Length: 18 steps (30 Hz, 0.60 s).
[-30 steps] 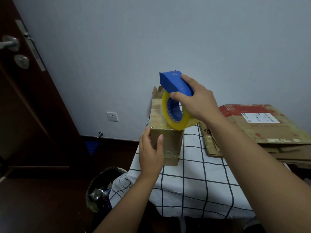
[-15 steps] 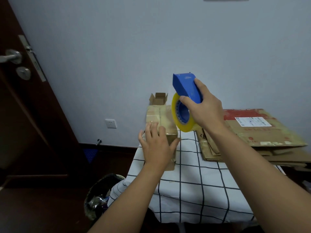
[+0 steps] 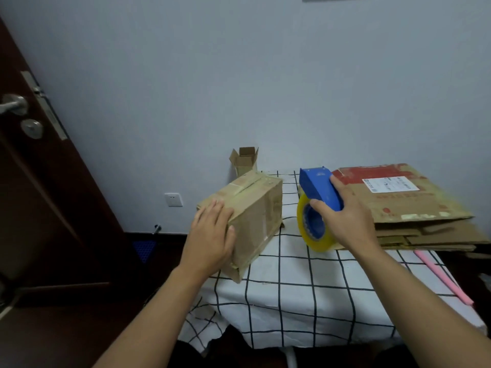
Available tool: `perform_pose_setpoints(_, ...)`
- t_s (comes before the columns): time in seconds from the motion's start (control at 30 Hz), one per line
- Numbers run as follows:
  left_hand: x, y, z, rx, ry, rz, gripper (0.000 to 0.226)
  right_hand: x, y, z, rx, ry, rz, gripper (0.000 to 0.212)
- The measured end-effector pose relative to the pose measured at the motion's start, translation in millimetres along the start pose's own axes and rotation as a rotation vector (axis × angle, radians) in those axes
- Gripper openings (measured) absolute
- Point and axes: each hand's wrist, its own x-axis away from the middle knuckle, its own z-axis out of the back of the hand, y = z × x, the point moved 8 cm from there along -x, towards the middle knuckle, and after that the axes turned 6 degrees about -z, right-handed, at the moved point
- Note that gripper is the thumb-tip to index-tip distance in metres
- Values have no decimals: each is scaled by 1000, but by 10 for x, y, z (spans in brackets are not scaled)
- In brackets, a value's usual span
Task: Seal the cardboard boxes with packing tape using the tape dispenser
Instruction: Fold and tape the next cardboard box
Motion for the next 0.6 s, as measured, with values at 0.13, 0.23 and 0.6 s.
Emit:
perform_pose_setpoints(0.13,-144,102,30,-65,-6,34,43,150,272,-226,91,-101,-40,72)
perform_pose_setpoints(0.23,-349,228,-129,-273,-128,90,56,247,411,-360,221,-165,-51,72)
perform_pose_setpoints(0.6,-515,59,-134,-391,-218,-96,58,216,755,-258,349,-186,-76,73)
